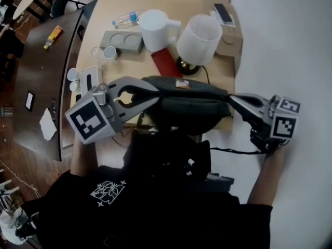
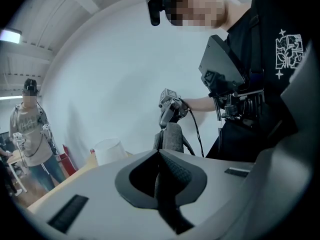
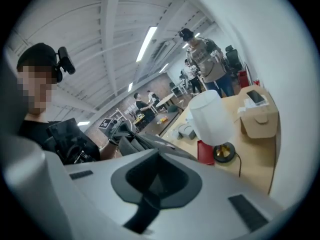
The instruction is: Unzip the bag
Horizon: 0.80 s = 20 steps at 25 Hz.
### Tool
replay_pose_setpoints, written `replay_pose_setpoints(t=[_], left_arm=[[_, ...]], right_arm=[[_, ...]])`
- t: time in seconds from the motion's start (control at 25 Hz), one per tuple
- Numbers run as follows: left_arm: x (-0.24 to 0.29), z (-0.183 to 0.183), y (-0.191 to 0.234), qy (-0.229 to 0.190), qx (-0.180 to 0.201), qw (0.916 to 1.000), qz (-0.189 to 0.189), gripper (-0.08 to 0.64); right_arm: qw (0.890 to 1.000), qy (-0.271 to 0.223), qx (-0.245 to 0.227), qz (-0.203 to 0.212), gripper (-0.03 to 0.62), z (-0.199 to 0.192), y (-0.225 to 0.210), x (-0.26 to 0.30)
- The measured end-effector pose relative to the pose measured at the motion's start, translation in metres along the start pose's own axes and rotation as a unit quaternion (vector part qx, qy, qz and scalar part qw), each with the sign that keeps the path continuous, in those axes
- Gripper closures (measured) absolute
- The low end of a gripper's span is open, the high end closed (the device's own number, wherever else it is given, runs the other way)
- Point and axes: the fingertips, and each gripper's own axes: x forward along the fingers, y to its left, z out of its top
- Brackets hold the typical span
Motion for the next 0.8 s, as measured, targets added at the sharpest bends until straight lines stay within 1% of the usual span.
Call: replay_pose_setpoints(t=[0.16,0.24,0.36,0.48,0.6,0.72,0.8], left_arm=[[-0.001,-0.003,0.001,0.007,-0.003,1.0,-0.003,0.555],[0.0,-0.004,0.002,0.006,-0.005,1.0,-0.001,0.555],[-0.001,-0.005,0.002,0.0,-0.012,0.9999,-0.001,0.555],[-0.002,-0.006,0.001,-0.001,-0.018,0.9998,-0.003,0.555],[-0.002,-0.008,-0.002,0.002,-0.025,0.9997,0.001,0.555],[-0.002,-0.008,-0.003,0.003,-0.026,0.9997,0.001,0.555],[-0.006,-0.009,-0.003,0.001,-0.024,0.9997,0.009,0.555]], right_arm=[[0.999,-0.03,0.026,-0.03,0.574,-0.015,-0.027,-0.015],[0.997,-0.039,0.034,-0.052,0.574,-0.024,-0.044,-0.02],[0.995,-0.047,0.061,-0.07,0.574,-0.043,-0.072,-0.023],[0.992,-0.021,0.076,-0.103,0.575,-0.072,-0.105,-0.014],[0.988,0.007,0.085,-0.125,0.575,-0.104,-0.135,0.011],[0.986,0.033,0.085,-0.14,0.575,-0.128,-0.152,0.035],[0.985,0.046,0.081,-0.145,0.575,-0.135,-0.155,0.044]])
